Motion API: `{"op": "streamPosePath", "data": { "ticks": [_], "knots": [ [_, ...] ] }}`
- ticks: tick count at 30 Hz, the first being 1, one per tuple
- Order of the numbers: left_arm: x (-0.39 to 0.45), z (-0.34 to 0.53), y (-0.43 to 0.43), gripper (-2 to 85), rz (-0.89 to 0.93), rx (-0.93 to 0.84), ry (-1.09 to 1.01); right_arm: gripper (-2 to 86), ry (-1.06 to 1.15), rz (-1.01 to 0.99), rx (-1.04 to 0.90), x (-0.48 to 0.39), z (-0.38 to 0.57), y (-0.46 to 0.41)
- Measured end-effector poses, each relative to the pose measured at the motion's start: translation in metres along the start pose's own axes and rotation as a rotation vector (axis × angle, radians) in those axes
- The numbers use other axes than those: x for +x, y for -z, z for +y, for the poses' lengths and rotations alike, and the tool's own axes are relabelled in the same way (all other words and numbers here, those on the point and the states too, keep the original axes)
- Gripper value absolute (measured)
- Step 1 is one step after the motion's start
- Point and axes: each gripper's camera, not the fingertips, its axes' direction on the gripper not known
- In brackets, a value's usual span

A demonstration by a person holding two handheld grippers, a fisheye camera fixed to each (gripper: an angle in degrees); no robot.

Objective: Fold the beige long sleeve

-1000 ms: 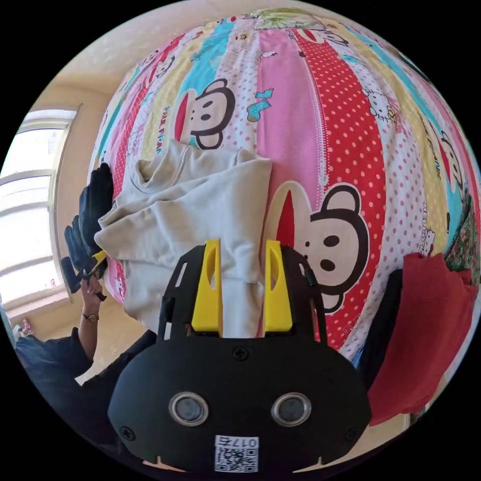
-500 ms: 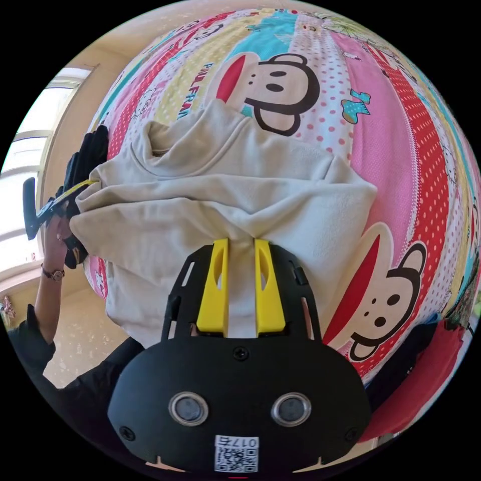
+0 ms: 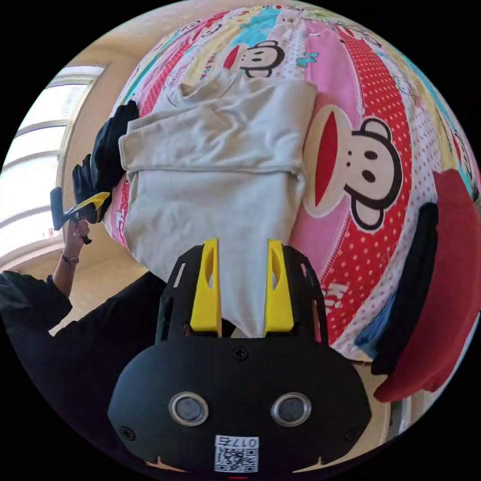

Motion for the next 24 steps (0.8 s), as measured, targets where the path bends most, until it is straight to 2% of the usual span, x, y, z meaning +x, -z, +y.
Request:
{"op": "streamPosePath", "data": {
  "ticks": [3, 6, 10, 13, 15, 17, 19, 21, 24],
  "knots": [
    [-0.009, 0.069, -0.042, 13.8, -0.052, -0.132, 0.04, 14.5, -0.109, -0.137, -0.112, 0.038, 0.075, -0.028],
    [-0.023, 0.094, -0.076, 15.9, -0.003, -0.213, 0.094, 14.6, -0.185, -0.193, -0.173, 0.069, 0.117, -0.055],
    [-0.041, 0.069, -0.107, 17.5, 0.03, -0.208, 0.105, 14.6, -0.18, -0.189, -0.201, 0.097, 0.124, -0.08],
    [-0.042, 0.037, -0.136, 15.9, 0.049, -0.253, 0.059, 13.3, -0.151, -0.301, -0.206, 0.116, 0.118, -0.095],
    [-0.035, 0.025, -0.135, 6.8, 0.078, -0.253, 0.043, 8.1, -0.114, -0.407, -0.198, 0.118, 0.114, -0.08],
    [-0.028, 0.029, -0.127, 3.6, 0.087, -0.274, 0.008, 5.6, -0.024, -0.394, -0.221, 0.109, 0.124, -0.059],
    [-0.022, 0.043, -0.116, 2.4, 0.135, -0.314, -0.019, 4.7, 0.06, -0.429, -0.228, 0.101, 0.147, -0.032],
    [-0.006, 0.064, -0.077, 1.0, 0.263, -0.271, -0.03, 3.8, 0.055, -0.539, -0.144, 0.103, 0.187, 0.022],
    [0.023, 0.085, -0.028, 0.3, 0.324, -0.226, -0.027, 3.0, 0.045, -0.569, -0.104, 0.1, 0.236, 0.08]
  ]
}}
